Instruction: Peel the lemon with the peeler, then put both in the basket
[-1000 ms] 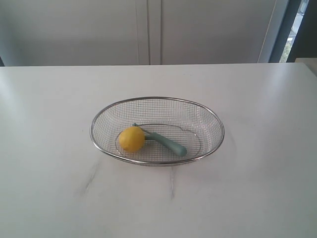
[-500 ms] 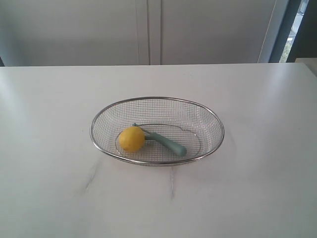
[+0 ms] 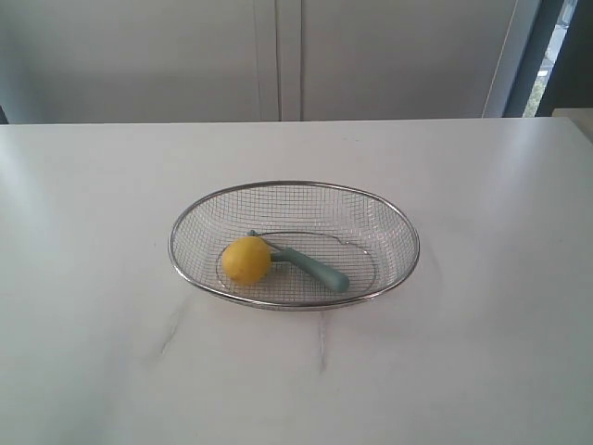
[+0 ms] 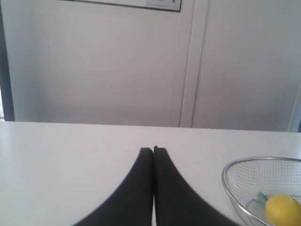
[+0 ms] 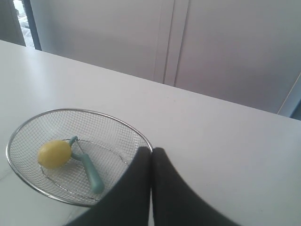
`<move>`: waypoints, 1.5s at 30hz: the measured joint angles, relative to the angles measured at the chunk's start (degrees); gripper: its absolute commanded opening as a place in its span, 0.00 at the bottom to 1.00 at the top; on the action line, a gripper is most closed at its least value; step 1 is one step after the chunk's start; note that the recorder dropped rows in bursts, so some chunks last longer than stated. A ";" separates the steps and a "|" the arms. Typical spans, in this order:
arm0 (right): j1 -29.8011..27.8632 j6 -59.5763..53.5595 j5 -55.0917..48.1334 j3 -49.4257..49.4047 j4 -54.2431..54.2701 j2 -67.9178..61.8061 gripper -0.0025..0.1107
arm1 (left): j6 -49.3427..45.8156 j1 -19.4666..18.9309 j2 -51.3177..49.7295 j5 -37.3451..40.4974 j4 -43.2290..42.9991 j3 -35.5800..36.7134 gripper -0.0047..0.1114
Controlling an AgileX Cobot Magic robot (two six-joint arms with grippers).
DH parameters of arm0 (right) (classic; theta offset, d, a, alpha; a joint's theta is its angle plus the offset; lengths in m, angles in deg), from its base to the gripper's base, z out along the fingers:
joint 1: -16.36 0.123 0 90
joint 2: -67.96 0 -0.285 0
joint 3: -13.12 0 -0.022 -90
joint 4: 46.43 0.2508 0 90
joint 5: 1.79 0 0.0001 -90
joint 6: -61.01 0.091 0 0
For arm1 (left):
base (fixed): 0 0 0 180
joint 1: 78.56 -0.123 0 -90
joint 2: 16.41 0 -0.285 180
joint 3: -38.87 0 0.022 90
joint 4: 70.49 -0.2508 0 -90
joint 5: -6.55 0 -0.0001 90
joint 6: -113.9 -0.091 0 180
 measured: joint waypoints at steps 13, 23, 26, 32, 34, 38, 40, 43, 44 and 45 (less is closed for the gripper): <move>0.00 0.00 0.00 0.00 0.00 0.00 0.02 | -0.98 -2.21 3.42 11.16 -3.51 0.00 0.04; 0.00 0.00 0.00 0.00 0.00 0.00 0.02 | -1.22 -2.21 3.42 18.14 -8.46 0.00 0.04; 0.00 0.00 0.00 0.00 0.00 0.00 0.02 | -1.22 -2.21 3.42 22.36 -9.85 0.00 0.04; 0.00 0.00 0.00 0.00 0.00 0.00 0.02 | -1.22 -2.21 3.42 29.99 -10.60 0.00 0.04; 0.00 0.00 0.00 0.00 0.00 0.00 0.02 | -1.22 -2.21 3.42 30.23 -10.72 0.00 0.04; 0.00 0.00 0.00 0.00 0.00 0.00 0.02 | -1.22 -2.21 3.42 30.23 -10.80 0.00 0.04; 0.00 0.00 0.00 0.00 0.00 0.00 0.02 | -1.22 -2.21 3.42 30.10 -11.10 0.00 0.04; 0.00 0.00 0.00 0.00 0.00 0.00 0.02 | -1.22 -2.21 3.42 30.10 -11.33 0.00 0.04; 0.00 0.00 0.00 0.00 0.00 0.00 0.02 | -1.22 -2.21 3.42 30.10 -11.44 0.00 0.04; 0.00 0.00 0.00 0.00 0.00 0.00 0.02 | -1.22 -2.21 3.42 30.10 -11.57 0.00 0.04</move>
